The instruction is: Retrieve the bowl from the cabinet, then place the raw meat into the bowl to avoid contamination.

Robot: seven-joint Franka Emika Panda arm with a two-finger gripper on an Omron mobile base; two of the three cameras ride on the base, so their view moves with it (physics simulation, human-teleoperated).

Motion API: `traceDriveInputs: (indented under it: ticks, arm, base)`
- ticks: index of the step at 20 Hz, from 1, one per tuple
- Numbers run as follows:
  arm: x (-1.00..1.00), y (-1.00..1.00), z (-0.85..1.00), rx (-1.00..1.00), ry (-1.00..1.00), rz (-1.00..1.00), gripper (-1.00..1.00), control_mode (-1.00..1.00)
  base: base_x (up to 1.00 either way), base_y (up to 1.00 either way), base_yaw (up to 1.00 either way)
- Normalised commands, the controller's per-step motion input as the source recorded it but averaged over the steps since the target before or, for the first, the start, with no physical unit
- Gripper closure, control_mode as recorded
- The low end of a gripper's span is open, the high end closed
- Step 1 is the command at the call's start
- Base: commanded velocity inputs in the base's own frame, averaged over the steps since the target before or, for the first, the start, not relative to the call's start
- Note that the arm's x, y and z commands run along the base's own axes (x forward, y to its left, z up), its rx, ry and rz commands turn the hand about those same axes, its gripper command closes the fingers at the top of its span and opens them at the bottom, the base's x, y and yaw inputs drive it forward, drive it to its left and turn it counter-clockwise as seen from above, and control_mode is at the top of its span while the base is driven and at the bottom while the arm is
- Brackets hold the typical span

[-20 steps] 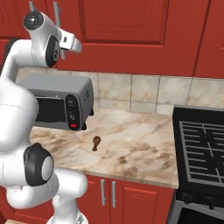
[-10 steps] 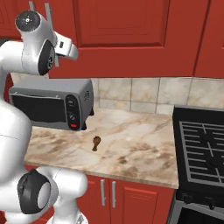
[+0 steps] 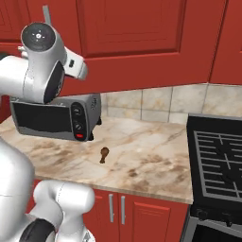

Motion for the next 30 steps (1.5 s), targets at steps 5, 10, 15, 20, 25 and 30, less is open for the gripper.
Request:
traceDriveInputs:
  ticks: [5, 10, 15, 20, 25, 30]
  arm:
    - [-1.0, -0.68, 0.06, 0.14, -0.03, 0.02, 1.0, -1.0]
    - [-0.91, -0.26, 0.01, 0.03, -0.11, 0.0, 1.0, -1.0]
    - [-0.59, -0.56, -0.04, 0.0, -0.01, -0.02, 1.0, -1.0]
    - [-0.45, -0.27, -0.01, 0.0, -0.05, -0.01, 1.0, -1.0]
    - [-0.2, -0.02, 0.0, 0.0, -0.03, 0.0, -1.0, -1.0]
    - [-0.08, 0.0, 0.0, 0.0, 0.0, 0.0, -1.0, -1.0]
  base:
    - [0.0, 0.0, 0.0]
    - [0.0, 0.0, 0.0]
    - [0.0, 0.0, 0.0]
    - [0.0, 0.0, 0.0]
    - [0.0, 0.0, 0.0]
    - [0.0, 0.0, 0.0]
